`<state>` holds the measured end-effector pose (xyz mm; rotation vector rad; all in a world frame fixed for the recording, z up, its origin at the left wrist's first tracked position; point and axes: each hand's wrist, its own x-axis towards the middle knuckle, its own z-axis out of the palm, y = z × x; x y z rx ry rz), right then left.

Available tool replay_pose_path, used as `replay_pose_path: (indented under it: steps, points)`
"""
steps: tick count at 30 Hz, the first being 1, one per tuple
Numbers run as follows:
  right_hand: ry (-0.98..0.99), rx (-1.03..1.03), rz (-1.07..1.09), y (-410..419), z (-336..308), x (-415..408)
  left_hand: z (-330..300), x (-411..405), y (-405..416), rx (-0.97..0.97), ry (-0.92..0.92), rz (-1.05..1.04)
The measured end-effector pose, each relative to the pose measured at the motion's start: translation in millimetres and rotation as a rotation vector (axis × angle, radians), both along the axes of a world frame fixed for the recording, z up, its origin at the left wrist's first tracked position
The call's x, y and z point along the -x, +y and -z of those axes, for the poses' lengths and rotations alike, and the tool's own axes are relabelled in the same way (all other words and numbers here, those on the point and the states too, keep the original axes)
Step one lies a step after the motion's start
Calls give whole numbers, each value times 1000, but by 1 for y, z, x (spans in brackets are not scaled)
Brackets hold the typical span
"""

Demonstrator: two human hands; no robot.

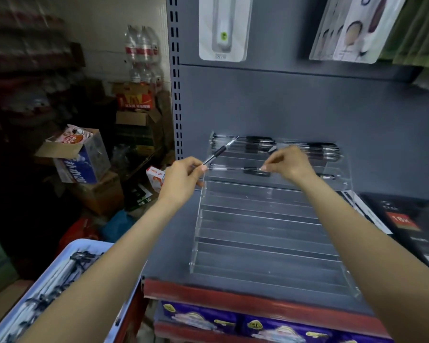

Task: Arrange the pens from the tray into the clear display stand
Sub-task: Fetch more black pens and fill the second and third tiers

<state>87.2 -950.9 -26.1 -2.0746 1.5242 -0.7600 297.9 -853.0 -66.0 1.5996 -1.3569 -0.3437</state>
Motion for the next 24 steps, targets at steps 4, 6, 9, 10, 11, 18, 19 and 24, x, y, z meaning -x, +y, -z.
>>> replay_pose_path:
  steps: [4, 6, 9, 10, 11, 18, 19, 24]
  points:
    - [-11, -89, -11, -8, -2, 1, -2, 0, 1, -8, -46, 1]
    - [-1, -98, -16, -8, -3, 1, -4, 0, 2, 5, -80, -14]
    - [6, -92, -28, -4, -2, 3, -10, 1, 4, 57, -128, -41]
    - [12, -80, -29, -2, -2, 4, -11, 1, 4, 64, -139, -37]
    - [12, -60, -25, 0, -1, 5, -13, 2, 4, 66, -152, -27]
    - [-538, -118, -264, 33, -13, 13, -19, 18, 2, 60, -242, 56]
    - [-565, -119, -297, 36, -13, 12, -21, 21, 2, 63, -245, 71]
    - [-653, 15, -185, 30, -8, 18, -26, 26, -1, 133, -209, 62]
